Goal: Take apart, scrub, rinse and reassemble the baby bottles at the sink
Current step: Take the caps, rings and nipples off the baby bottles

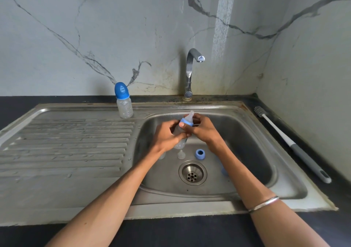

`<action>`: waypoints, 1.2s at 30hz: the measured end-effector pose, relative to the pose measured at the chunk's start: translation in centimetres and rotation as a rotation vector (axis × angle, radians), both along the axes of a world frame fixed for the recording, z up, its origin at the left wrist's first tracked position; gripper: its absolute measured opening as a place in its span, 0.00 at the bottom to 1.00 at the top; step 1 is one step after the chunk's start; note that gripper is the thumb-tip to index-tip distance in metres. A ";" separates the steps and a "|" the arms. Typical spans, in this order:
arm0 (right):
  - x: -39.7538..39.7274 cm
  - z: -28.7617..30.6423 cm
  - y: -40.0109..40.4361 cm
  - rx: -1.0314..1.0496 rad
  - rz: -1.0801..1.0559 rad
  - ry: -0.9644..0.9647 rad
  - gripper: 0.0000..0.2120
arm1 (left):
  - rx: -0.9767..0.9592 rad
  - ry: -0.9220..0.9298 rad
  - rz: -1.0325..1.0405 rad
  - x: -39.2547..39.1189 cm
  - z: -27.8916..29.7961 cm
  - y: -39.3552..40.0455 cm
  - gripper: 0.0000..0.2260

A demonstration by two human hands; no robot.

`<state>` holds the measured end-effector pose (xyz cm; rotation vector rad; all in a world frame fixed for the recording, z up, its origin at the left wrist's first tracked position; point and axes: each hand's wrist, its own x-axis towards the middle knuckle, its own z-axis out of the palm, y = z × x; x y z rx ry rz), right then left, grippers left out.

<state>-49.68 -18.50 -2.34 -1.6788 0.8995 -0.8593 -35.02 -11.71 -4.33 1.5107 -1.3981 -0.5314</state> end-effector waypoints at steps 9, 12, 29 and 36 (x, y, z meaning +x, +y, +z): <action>-0.3 -0.1 -0.8 0.098 0.158 -0.051 0.25 | -0.029 0.019 0.032 0.3 -0.1 -0.1 0.22; 0.0 0.1 -0.1 0.012 0.039 0.015 0.23 | -0.014 0.005 0.029 0.1 -0.1 -0.1 0.19; -1.7 1.1 -1.1 -0.001 0.051 -0.119 0.17 | 0.047 -0.120 0.055 0.4 -0.3 -0.2 0.22; -2.0 0.2 -1.7 -0.006 -0.007 -0.022 0.18 | 0.148 -0.290 0.107 0.8 -0.1 0.4 0.22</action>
